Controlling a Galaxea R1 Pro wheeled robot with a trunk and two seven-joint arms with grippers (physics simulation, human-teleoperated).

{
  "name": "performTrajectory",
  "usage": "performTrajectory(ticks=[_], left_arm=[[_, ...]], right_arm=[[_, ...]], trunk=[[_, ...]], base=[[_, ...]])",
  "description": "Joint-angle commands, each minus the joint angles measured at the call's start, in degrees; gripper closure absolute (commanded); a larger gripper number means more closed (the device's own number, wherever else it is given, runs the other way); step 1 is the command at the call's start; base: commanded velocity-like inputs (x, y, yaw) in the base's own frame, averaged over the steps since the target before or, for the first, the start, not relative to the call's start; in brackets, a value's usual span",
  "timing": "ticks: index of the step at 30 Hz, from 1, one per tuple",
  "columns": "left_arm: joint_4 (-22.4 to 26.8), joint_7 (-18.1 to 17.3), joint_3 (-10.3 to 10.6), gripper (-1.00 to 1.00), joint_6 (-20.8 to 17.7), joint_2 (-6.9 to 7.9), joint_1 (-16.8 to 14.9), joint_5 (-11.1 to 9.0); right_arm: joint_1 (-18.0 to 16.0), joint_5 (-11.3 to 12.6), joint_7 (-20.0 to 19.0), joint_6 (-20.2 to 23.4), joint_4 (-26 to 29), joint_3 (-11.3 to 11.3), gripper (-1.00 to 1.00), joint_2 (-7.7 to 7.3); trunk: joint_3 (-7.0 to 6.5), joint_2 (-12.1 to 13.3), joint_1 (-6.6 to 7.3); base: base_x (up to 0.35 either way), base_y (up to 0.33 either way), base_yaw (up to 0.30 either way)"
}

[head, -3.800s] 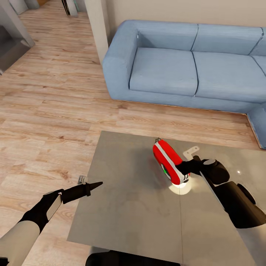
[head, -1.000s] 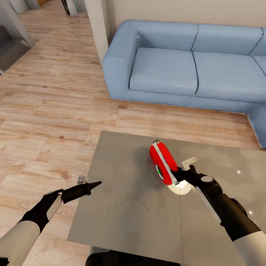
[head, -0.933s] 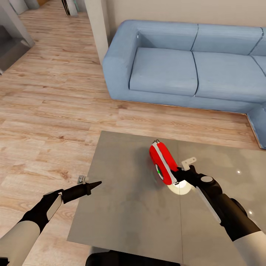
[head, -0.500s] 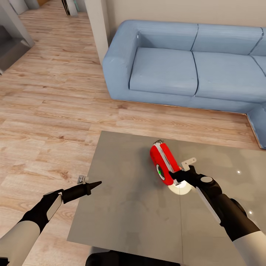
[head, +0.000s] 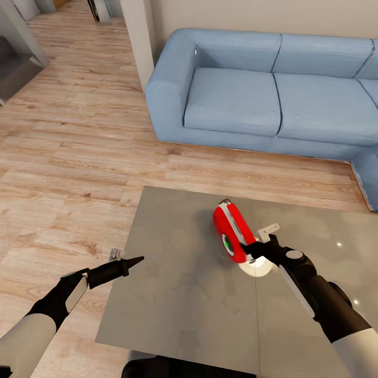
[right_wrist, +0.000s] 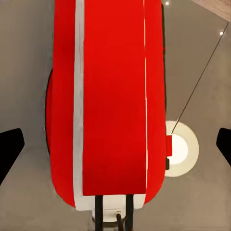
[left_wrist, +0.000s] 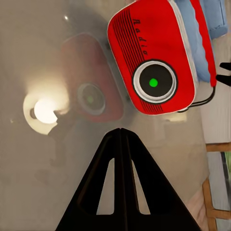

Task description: Turn on the radio receiver that's on the table in the living room.

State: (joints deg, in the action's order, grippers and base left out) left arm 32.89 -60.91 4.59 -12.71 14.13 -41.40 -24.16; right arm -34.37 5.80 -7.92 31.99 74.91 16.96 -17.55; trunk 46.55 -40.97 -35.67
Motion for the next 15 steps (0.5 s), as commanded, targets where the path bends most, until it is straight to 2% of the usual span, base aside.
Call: performTrajectory(ticks=[1, 4, 10, 12, 15], left_arm=[[0.09, 0.03, 0.03, 1.0, -0.09, 0.01, 0.0, -0.18], [0.28, 0.21, -0.01, 1.0, -0.49, 0.08, 0.0, -0.33], [0.44, 0.11, 0.14, 1.0, -2.42, 0.25, 0.0, -0.36], [0.53, 0.1, 0.15, 1.0, -2.46, 0.2, 0.0, -0.36], [0.58, 0.09, 0.08, 1.0, -2.56, 0.19, 0.0, -0.36]], right_arm=[[0.0, 0.0, -0.08, 0.09, 0.06, 0.0, -1.0, -0.1], [0.0, 0.0, -0.23, 0.04, 0.26, 0.0, -1.0, -0.28], [0.0, 0.0, 0.19, 0.15, 1.11, 0.0, -1.0, -0.37], [0.0, 0.0, 0.91, 0.12, 1.32, 0.0, -1.0, -0.36], [0.0, 0.0, 4.43, 0.1, 1.44, 0.0, -1.0, -0.14]], trunk=[[0.0, 0.0, 0.0], [0.0, 0.0, 0.0], [0.0, 0.0, 0.0], [0.0, 0.0, 0.0], [-0.07, 0.0, 0.0]], base=[[0.0, 0.0, 0.0], [-0.115, 0.0, 0.0], [-0.275, 0.0, 0.0], [-0.079, 0.0, 0.0], [-0.026, 0.0, 0.0]])
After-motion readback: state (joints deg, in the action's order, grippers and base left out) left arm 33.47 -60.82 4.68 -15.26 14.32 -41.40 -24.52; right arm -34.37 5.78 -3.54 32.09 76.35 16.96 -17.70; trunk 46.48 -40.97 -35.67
